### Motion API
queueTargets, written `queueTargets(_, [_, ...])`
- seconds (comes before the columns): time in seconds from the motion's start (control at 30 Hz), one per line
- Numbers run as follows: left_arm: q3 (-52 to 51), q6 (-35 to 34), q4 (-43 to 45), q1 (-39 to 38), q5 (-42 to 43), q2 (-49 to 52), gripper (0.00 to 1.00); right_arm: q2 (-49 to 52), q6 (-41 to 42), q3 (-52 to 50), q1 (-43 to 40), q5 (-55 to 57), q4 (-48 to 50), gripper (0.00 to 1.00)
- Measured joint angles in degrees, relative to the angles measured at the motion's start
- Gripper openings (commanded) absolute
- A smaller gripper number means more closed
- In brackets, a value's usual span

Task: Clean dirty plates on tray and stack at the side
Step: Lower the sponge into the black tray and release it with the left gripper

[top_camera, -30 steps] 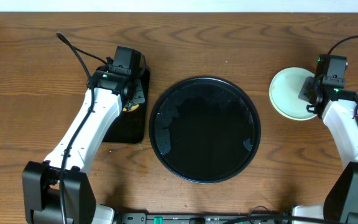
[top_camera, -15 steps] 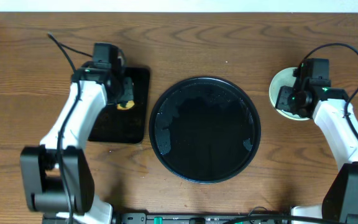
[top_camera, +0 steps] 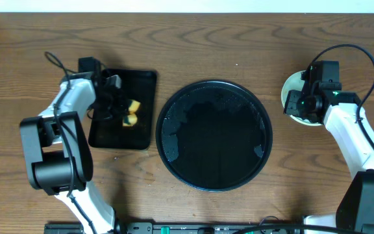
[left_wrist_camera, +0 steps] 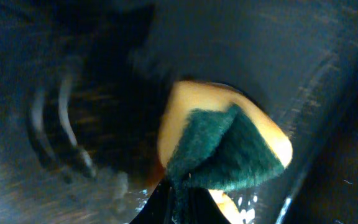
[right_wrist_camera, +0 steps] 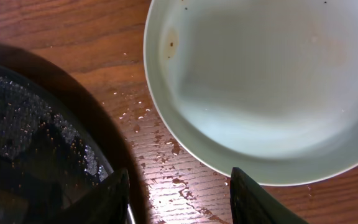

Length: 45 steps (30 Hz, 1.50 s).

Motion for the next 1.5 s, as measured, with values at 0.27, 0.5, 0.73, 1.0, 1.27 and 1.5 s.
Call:
queueTargets(0.27, [0.70, -11.02, -2.43, 5.57, -4.92, -0.02, 0.07, 0.00, -0.02, 0.00, 0.00, 0.00, 0.00, 0.50])
queueTargets(0.5, [0.68, -2.91, -1.99, 1.84, 2.45, 0.31, 0.08, 0.00, -0.02, 0.00, 0.00, 0.00, -0.02, 0.49])
queueTargets(0.73, [0.68, 1.60, 0.07, -9.49, 3.28, 0.66, 0.07, 0.00, -0.02, 0.00, 0.00, 0.00, -0.11, 0.48])
queueTargets(1.0, [0.68, -0.57, 2.21, -11.93, 0.63, 0.63, 0.07, 0.00, -0.02, 0.00, 0.00, -0.02, -0.20, 0.48])
queueTargets(1.27, [1.62, -4.17, 0.90, -12.59, -7.58, 0.31, 0.08, 0.00, -0.02, 0.00, 0.00, 0.00, -0.28, 0.48])
queueTargets(1.5, [1.86, -7.96, -1.05, -12.61, -18.62, -1.18, 0.07, 0.00, -0.02, 0.00, 0.00, -0.02, -0.37, 0.48])
